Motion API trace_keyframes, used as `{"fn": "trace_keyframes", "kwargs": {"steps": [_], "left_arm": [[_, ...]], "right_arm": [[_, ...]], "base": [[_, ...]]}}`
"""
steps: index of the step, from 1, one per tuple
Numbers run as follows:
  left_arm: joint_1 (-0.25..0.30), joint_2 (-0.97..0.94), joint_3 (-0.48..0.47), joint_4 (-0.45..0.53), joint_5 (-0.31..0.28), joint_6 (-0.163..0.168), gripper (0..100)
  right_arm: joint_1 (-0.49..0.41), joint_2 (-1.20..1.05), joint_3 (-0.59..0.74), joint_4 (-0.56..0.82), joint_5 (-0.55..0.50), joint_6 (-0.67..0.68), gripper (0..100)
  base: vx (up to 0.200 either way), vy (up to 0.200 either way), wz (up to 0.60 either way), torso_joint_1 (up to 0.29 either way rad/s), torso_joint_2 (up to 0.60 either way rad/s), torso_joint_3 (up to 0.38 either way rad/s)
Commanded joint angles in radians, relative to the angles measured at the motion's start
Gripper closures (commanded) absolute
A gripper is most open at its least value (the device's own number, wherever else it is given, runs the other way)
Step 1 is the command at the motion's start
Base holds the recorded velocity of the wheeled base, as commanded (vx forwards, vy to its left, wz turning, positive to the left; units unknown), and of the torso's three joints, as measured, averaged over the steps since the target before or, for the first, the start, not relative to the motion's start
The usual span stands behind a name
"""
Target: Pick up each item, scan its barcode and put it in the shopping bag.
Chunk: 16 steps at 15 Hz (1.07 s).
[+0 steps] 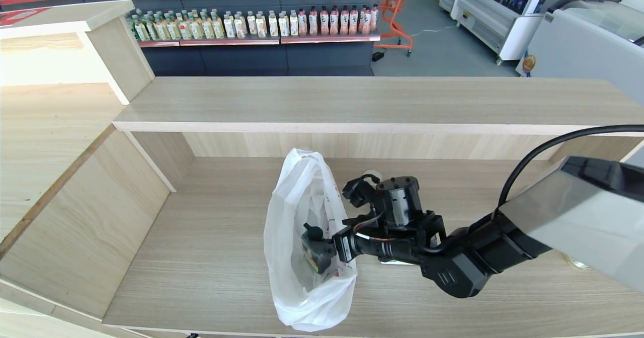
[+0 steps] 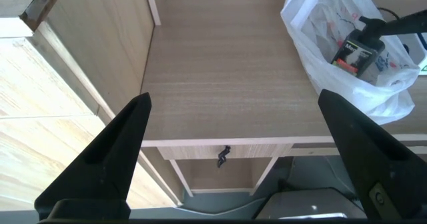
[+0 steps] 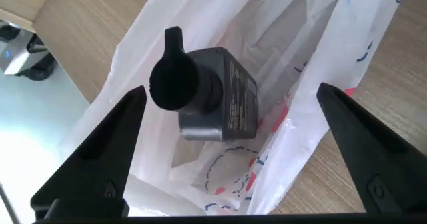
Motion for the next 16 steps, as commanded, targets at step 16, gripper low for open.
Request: {"fn": "trace_keyframes", "kwargs": {"steps": [16], "left_arm": [[0.000,0.000,0.000,0.000,0.000,-0.001,0]], "right_arm": [[-0.341,-1.135,0.453,0.519,-0.184,0.021,0]], "base": [[0.000,0.000,0.00,0.000,0.00,0.000]]}}
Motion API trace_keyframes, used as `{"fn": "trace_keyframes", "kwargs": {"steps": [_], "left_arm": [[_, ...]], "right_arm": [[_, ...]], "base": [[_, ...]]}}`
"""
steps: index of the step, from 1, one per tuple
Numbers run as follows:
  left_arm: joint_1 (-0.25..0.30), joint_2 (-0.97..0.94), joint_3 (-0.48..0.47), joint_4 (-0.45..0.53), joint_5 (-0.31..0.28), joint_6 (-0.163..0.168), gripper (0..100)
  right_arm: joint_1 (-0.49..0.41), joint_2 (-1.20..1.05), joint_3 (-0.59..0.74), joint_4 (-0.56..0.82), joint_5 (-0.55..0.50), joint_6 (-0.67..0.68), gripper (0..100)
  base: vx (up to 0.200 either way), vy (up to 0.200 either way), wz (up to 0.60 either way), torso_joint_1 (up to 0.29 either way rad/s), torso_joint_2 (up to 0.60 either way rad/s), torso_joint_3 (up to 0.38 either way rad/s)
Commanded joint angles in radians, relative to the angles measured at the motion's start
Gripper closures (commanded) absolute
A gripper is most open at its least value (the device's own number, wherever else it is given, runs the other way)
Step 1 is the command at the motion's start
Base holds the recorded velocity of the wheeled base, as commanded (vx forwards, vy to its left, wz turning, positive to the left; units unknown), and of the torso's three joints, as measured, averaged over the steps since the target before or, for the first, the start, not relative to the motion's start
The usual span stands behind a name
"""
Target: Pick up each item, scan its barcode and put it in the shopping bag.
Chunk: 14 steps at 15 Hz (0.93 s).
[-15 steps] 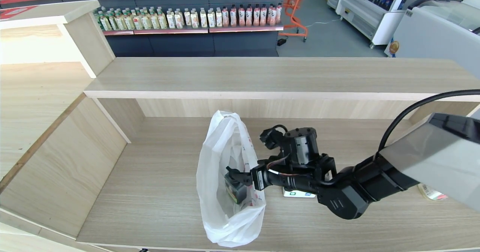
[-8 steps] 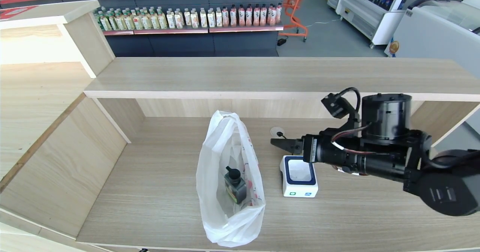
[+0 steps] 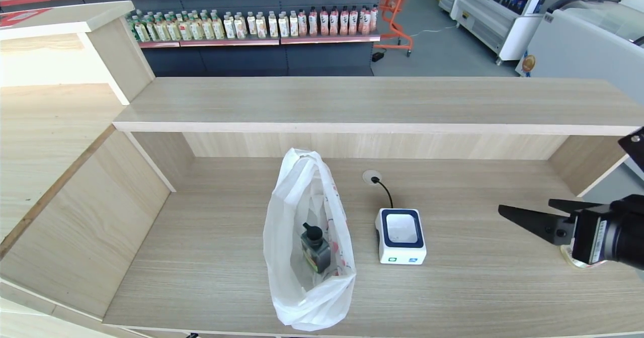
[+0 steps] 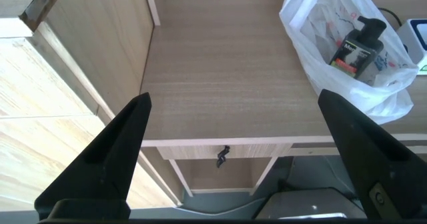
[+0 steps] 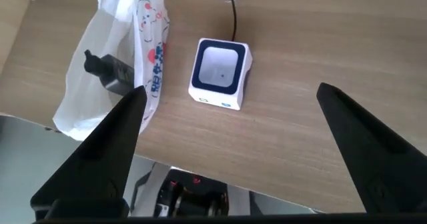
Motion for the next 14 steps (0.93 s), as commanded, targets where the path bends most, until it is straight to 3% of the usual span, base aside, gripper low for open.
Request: {"fn": "trace_keyframes", "kwargs": {"steps": [1,5,8,14], "left_arm": [[0.000,0.001,0.000,0.000,0.000,0.000,0],[0.000,0.000,0.000,0.000,0.000,0.000,0],[0.000,0.000,0.000,0.000,0.000,0.000,0],[0.000,0.000,0.000,0.000,0.000,-0.001,0]], "right_arm": [[-0.009,-0.108,0.051,0.001,-0.002,0.000,0],[-0.074,-0.100,0.071,0.001,-0.002,0.000,0],[-0.111,-0.105,0.091,0.001,-0.001,0.000,0],[-0.242,-0.065,0.127,0.002,-0.031,0.000,0]], "base": [[0.000,0.000,0.00,0.000,0.00,0.000],[-0.200,0.000,0.00,0.008,0.00,0.001],[0.000,0.000,0.00,0.000,0.00,0.000],[0.000,-0.200,0.00,0.010,0.00,0.001]]}}
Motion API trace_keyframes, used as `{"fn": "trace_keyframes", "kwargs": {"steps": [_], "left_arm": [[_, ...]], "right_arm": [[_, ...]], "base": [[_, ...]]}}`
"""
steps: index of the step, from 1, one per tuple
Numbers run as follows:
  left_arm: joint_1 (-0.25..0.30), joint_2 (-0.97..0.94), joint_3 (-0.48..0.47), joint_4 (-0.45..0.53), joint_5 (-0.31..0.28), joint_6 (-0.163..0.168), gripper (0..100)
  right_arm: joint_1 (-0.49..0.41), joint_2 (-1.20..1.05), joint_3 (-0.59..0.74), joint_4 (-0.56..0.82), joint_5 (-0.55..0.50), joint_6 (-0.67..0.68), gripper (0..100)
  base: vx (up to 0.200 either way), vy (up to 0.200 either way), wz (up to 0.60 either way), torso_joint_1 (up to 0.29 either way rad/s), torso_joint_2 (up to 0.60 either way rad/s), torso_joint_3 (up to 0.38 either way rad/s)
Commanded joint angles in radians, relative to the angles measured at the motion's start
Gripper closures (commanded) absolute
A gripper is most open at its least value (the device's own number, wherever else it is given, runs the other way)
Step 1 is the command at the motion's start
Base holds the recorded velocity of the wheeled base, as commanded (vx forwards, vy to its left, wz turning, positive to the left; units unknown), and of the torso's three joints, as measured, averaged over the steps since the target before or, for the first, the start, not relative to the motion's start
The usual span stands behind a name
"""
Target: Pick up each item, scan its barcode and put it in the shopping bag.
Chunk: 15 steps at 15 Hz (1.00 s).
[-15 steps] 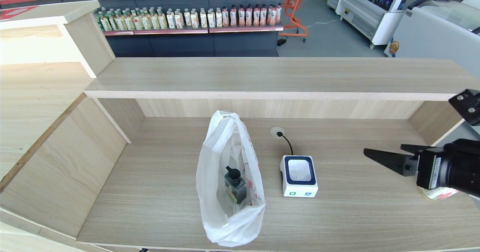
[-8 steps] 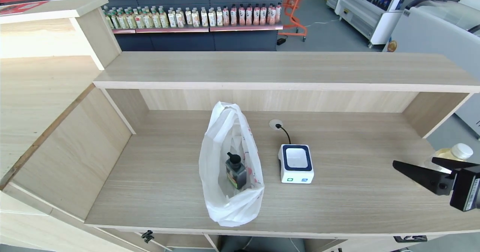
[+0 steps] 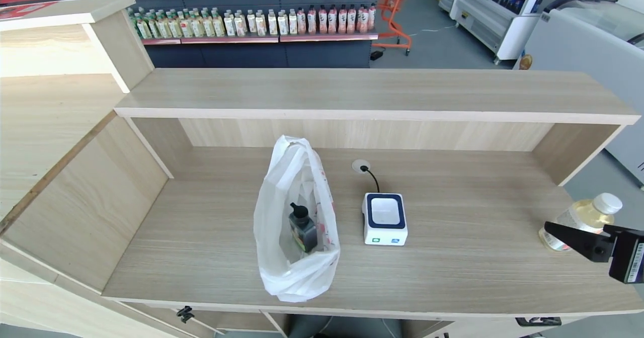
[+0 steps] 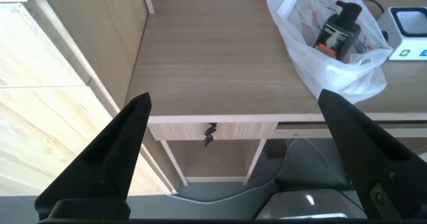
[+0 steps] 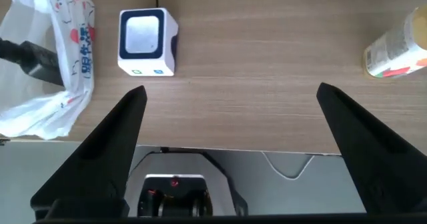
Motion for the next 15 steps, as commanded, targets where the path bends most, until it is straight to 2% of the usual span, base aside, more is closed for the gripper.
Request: {"fn": "trace_keyframes", "kwargs": {"steps": [1,14,15], "left_arm": [[-0.001,0.000,0.000,0.000,0.001,-0.001,0],[-0.001,0.000,0.002,0.000,0.001,-0.009,0],[-0.001,0.000,0.000,0.000,0.001,-0.006,0]], "right_arm": [[-0.027,0.022,0.013,-0.001,-0.004,0.000,0],[-0.039,0.006,0.074,0.017,-0.001,0.035,0],[-0.039,-0.003,0.085,0.017,-0.001,0.034,0]], "base": [[0.000,-0.200,0.00,-0.002,0.00,0.007],[0.000,-0.200,0.00,0.003,0.00,0.002],[-0.200,-0.200,0.00,0.002,0.00,0.007]]}}
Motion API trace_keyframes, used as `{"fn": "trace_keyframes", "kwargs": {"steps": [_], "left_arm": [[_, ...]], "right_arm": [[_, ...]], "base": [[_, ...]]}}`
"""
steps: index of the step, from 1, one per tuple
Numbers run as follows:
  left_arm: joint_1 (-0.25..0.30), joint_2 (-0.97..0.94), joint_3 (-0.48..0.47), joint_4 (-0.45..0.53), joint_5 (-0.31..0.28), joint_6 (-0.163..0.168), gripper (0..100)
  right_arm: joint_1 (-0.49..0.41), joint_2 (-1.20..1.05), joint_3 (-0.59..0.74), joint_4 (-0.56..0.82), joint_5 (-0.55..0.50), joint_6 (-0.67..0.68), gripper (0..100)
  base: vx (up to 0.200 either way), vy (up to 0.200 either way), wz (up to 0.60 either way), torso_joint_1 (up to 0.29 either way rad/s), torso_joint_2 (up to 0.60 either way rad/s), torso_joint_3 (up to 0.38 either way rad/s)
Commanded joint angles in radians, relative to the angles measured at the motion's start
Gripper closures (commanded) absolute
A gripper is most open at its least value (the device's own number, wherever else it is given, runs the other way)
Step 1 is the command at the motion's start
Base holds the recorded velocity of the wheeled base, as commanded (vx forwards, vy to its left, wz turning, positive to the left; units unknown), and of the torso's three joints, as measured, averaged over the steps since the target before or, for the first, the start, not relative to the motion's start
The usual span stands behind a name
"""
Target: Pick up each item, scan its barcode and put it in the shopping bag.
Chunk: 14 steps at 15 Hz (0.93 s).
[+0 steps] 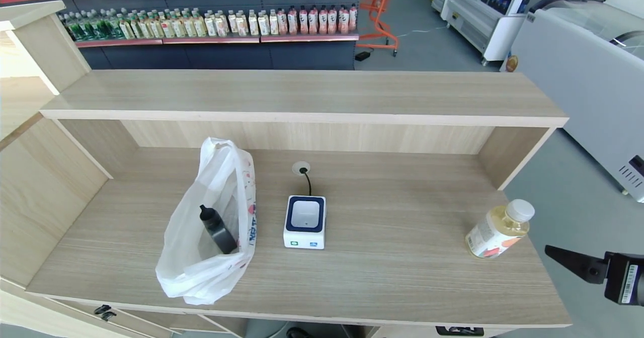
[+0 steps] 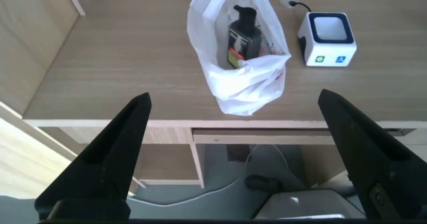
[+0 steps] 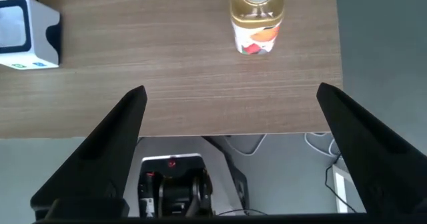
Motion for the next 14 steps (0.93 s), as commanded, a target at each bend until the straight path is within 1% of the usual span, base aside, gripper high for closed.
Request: {"fn": "trace_keyframes", "kwargs": {"steps": [1,3,5,6,7,8,10,11,14], "left_arm": [[0.000,0.000,0.001,0.000,0.000,0.001,0],[0.000,0.000,-0.001,0.000,0.000,0.003,0],[0.000,0.000,-0.001,0.000,0.000,0.003,0],[0.000,0.000,-0.001,0.000,0.000,0.003,0],[0.000,0.000,-0.001,0.000,0.000,0.003,0],[0.000,0.000,-0.001,0.000,0.000,0.003,0],[0.000,0.000,-0.001,0.000,0.000,0.003,0],[0.000,0.000,-0.001,0.000,0.000,0.003,0],[0.000,0.000,-0.001,0.000,0.000,0.003,0]], "right_arm": [[0.000,-0.013,0.020,0.002,0.000,-0.001,0],[0.000,-0.031,0.043,0.047,-0.006,-0.003,0],[0.000,-0.042,0.043,0.136,-0.055,-0.006,0],[-0.004,-0.024,0.041,0.173,-0.119,-0.006,0],[-0.004,-0.024,0.041,0.173,-0.119,-0.006,0],[-0.020,0.058,0.034,0.165,-0.231,-0.004,0],[-0.036,0.144,0.034,0.099,-0.244,0.000,0],[-0.040,0.206,0.038,0.033,-0.242,0.011,0],[-0.043,0.450,0.051,-0.271,-0.230,0.043,0]], "base": [[0.000,0.000,0.00,0.000,0.00,0.000],[0.000,0.000,0.00,0.000,0.00,0.000],[0.000,0.000,0.00,0.000,0.00,0.000],[0.000,0.000,0.00,0.000,0.00,0.000],[0.000,0.000,0.00,0.000,0.00,0.000],[0.000,0.000,0.00,0.000,0.00,0.000],[0.000,0.000,0.00,0.000,0.00,0.000],[0.000,0.000,0.00,0.000,0.00,0.000],[0.000,0.000,0.00,0.000,0.00,0.000]]}}
